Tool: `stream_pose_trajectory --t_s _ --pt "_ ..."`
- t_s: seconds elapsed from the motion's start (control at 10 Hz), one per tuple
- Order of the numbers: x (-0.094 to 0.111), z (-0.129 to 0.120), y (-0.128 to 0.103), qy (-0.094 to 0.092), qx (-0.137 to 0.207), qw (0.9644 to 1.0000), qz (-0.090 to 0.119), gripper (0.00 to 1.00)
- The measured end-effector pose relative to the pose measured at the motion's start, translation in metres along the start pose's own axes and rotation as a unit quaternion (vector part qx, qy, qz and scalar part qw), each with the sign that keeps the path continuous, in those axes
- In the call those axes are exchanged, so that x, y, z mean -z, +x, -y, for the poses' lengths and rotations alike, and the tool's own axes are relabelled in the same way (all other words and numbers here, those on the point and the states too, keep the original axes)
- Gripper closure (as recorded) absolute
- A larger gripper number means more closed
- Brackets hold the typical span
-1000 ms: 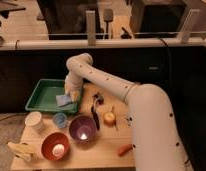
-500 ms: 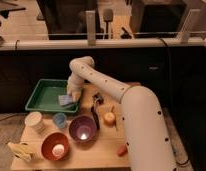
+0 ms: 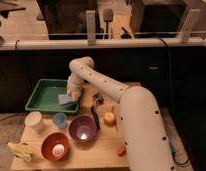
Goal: Wipe tray with sponge
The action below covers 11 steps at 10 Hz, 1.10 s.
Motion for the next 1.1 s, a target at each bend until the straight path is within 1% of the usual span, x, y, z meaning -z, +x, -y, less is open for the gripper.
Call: stream_pose_trajectory --t_s 0.1,0.3,0.4,0.5,0.7,0.8,0.9,1.1 --pt "-0.001 0.001 -0.005 0.006 -0.004 1.0 0.006 1.0" --pt "-0.003 0.005 -0.024 0.031 -0.024 0.9989 0.025 1.0" --pt "-0.007 0.01 -0.039 0.041 -0.035 0.998 0.033 1.0" --pt "-0.008 0.013 -0.047 0.04 -0.042 0.9978 0.032 1.0" --pt "-0.013 0.015 -0.058 0.031 -0.062 0.9972 0.027 1.0" --pt "-0.017 0.014 -0.057 0.024 -0.072 0.9969 0.021 1.0" --pt "-0.018 0.013 -0.052 0.018 -0.082 0.9963 0.014 1.0" --pt "-0.025 0.015 -0.047 0.005 -0.094 0.9955 0.004 1.0"
